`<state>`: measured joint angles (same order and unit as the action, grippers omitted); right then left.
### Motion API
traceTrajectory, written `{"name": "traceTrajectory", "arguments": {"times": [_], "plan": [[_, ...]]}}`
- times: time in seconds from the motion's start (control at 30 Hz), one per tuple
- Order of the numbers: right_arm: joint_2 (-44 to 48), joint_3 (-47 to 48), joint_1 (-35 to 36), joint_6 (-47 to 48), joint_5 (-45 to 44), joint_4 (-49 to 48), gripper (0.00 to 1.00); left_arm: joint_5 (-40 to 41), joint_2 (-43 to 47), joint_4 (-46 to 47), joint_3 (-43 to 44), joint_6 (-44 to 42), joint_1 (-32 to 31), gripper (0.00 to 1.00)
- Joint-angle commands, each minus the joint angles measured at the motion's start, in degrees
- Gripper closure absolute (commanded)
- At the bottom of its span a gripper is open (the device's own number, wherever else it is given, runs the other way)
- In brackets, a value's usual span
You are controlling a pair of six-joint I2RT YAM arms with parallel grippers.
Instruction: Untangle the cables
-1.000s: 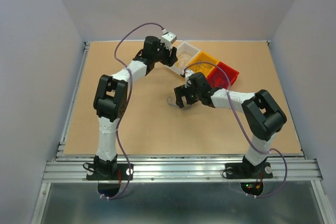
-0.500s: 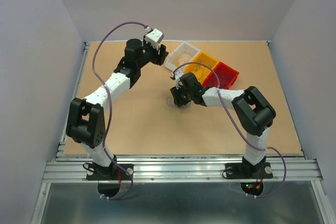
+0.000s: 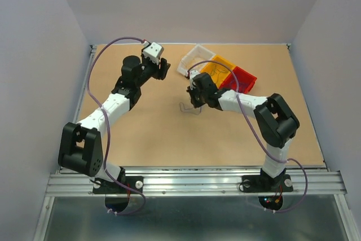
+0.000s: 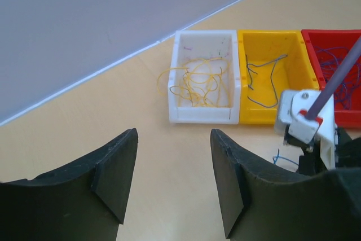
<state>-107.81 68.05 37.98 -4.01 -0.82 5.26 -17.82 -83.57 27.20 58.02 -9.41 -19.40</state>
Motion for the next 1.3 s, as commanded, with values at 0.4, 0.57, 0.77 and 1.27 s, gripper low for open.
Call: {"name": "traceTrajectory", "arguments": {"times": [0.4, 0.57, 0.77, 1.27], "plan": [[0.86, 21.32, -15.03, -6.0, -1.29, -0.95, 0.99, 2.97, 6.67, 8.04, -5.46, 0.97, -0.03, 0.36], [-6.26, 25.9, -18.55, -7.5, -2.25, -0.86, 0.99, 3.15, 7.37, 8.48, -5.99, 1.15, -0.11, 0.37], [-15.23, 33.37, -19.08, -6.98, -4.37, 3.09, 0.99, 3.5, 7.11, 8.66, -6.08, 1.15, -0.11, 0.37], [-20.96, 37.33, -16.71, -5.48, -12.27, 11.44, 0.96, 3.5, 5.61, 8.66, -5.72, 1.32, -0.11, 0.38]]}}
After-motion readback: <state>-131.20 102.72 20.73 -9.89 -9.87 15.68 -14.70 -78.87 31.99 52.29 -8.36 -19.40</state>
